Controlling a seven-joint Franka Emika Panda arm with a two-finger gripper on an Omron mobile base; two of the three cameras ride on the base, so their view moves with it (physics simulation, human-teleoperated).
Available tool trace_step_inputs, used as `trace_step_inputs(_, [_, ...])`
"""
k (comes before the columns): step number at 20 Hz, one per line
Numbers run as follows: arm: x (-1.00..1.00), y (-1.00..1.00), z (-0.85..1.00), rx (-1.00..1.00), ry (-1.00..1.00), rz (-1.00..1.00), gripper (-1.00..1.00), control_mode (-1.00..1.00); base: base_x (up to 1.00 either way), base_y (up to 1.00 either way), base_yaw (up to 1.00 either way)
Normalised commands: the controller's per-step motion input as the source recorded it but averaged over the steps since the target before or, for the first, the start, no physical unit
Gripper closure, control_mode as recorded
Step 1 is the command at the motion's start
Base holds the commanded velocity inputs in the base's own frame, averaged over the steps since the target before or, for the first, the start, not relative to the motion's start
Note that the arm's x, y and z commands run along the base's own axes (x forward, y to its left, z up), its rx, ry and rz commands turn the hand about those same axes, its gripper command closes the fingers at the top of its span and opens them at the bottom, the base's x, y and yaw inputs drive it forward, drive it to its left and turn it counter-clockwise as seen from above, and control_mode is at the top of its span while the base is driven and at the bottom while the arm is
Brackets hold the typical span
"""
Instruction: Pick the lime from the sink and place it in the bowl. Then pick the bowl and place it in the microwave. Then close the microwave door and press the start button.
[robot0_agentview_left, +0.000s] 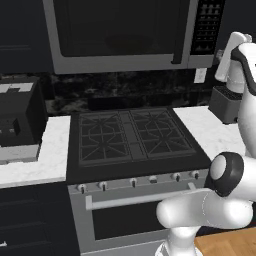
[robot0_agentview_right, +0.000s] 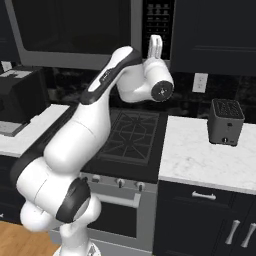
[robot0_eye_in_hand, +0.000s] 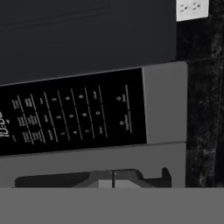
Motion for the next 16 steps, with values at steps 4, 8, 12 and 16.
trace_step_inputs(4, [0.20, -0.17, 0.00, 0.01, 0.00, 0.00, 1.00, -1.00, 0.00, 0.00, 0.00])
trace_step_inputs(8, [0.36, -0.04, 0.00, 0.00, 0.00, 0.00, 1.00, -1.00, 0.00, 0.00, 0.00])
trace_step_inputs(12, [0.39, -0.01, 0.00, 0.00, 0.00, 0.00, 1.00, -1.00, 0.00, 0.00, 0.00])
trace_step_inputs(16, [0.34, -0.08, 0.00, 0.00, 0.00, 0.00, 1.00, -1.00, 0.00, 0.00, 0.00])
